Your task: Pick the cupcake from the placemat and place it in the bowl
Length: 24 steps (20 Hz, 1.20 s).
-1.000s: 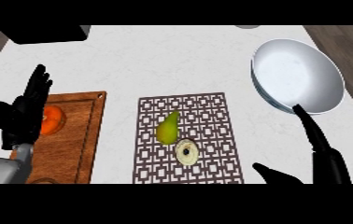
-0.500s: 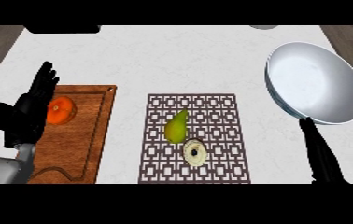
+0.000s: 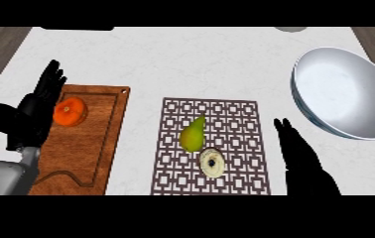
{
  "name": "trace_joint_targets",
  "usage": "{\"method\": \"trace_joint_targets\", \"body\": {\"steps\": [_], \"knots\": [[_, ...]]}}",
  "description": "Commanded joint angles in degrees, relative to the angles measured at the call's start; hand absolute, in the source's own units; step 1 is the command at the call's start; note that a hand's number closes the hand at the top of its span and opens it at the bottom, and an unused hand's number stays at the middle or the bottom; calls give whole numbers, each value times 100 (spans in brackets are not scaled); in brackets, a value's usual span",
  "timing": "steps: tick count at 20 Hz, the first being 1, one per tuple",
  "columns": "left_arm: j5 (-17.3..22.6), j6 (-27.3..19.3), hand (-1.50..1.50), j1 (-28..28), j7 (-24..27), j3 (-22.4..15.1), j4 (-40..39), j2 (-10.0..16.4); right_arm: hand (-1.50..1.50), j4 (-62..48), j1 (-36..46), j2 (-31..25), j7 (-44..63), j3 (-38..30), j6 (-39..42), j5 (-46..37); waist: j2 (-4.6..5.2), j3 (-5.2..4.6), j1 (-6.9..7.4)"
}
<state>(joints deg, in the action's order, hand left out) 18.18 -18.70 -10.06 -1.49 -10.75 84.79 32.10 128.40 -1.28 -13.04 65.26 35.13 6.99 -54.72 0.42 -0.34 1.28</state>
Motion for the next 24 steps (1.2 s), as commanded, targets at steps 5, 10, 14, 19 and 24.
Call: {"method": "trace_joint_targets", "body": {"steps": [5, 10, 14, 19, 24], "knots": [[-40, 34, 0, 53, -111, 56, 112, 11, -150, -1091, 856, 1007, 1094, -412, 1420, 1007, -2, 19, 44], [-38, 118, 0, 34, -23, 84, -48, -54, -150, -1742, 835, 1208, 1186, -547, 1791, 1363, -7, 19, -18], [-98, -4, 0, 49, -216, 103, 198, -42, -150, -2032, 930, 1182, 1242, -653, 1983, 1464, -36, 26, -31], [-290, -74, 0, -79, -164, 1, -24, -267, -150, -2244, 1564, 1296, 1412, -311, 1873, 718, -42, 23, -122], [-468, -268, 0, 179, -69, -4, 110, -459, -150, -2634, 1723, 1297, 1201, -332, 1734, 610, -39, 29, -97]]}}
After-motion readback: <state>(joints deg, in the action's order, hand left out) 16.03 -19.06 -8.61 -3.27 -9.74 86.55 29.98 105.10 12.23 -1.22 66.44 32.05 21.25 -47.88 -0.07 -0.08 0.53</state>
